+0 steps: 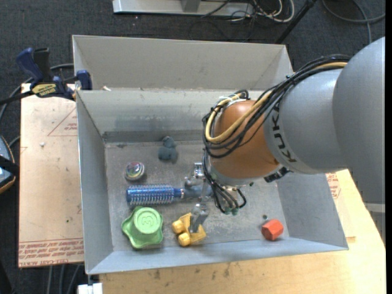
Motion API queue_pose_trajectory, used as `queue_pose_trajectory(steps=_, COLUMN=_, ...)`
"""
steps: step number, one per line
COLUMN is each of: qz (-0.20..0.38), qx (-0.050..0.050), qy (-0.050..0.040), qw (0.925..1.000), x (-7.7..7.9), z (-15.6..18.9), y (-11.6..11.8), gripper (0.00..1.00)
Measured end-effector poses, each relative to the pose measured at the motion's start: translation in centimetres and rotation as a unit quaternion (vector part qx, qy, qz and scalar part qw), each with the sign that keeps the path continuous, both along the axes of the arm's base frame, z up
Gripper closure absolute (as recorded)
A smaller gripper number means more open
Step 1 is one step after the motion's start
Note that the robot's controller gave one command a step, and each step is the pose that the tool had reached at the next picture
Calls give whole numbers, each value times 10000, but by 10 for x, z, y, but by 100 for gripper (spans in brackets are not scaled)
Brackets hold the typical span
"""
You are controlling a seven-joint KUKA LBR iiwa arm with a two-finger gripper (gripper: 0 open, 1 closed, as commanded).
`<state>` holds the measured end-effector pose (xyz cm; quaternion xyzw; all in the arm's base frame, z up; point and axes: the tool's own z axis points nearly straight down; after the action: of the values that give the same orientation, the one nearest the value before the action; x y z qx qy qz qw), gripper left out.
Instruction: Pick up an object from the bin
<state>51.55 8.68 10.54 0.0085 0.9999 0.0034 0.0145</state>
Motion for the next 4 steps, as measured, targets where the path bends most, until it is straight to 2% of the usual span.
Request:
queue_pose_trajectory(steps=1, qz=-6, qx=-4, qy=48, qw=10000, x=-2, z=-2, y=0, gripper=100)
queue_pose_trajectory(steps=2, qz=-453, qx=-14, qy=116, qw=9989, x=-7, z=51, y=1, gripper=100)
queue_pose_trajectory(steps=3, qz=-459, qx=-19, qy=140, qw=9988, x=-8, z=48, y=1, gripper=0)
queue_pose_trajectory(steps=4, qz=-26, qx=-12, qy=100, qw=9999, x=-8, z=-33, y=-27, gripper=0)
